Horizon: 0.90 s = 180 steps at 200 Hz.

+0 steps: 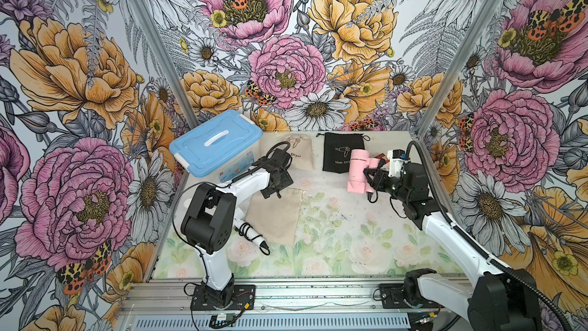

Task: Pack away hair dryers
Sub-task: Open the drawstring bag at the center of the board.

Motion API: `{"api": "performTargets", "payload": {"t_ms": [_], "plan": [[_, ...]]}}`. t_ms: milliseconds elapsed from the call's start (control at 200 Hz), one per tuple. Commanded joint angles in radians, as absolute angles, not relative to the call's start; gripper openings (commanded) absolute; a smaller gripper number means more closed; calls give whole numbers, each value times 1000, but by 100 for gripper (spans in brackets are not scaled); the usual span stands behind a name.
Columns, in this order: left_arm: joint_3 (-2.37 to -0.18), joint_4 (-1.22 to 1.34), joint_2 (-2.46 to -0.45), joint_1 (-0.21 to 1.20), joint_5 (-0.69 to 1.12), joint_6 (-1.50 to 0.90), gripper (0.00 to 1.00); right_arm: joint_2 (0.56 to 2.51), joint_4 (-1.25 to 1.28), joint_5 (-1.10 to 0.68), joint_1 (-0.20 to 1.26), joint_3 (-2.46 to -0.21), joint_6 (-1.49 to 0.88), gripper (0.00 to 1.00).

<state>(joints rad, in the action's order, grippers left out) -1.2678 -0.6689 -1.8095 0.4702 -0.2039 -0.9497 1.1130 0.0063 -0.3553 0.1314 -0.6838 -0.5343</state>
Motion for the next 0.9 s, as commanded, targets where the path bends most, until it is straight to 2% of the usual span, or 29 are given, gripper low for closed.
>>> {"api": "performTargets", "payload": {"t_ms": [0,385,775,895], "plan": [[-1283,-684,-1800,496,-327,-1137,82,1089,143,-399,127,-679,-559,12],[-1372,-728,-1947,509,-354,-1298,72,1090,190,-439,127,-655,-571,12],[-1407,-733,-2044,481,-355,-1330,71,1076,190,-459,127,-644,-570,12],[-1408,-733,-2063,475,-344,-1331,58,1074,188,-459,127,-643,-569,12]]}}
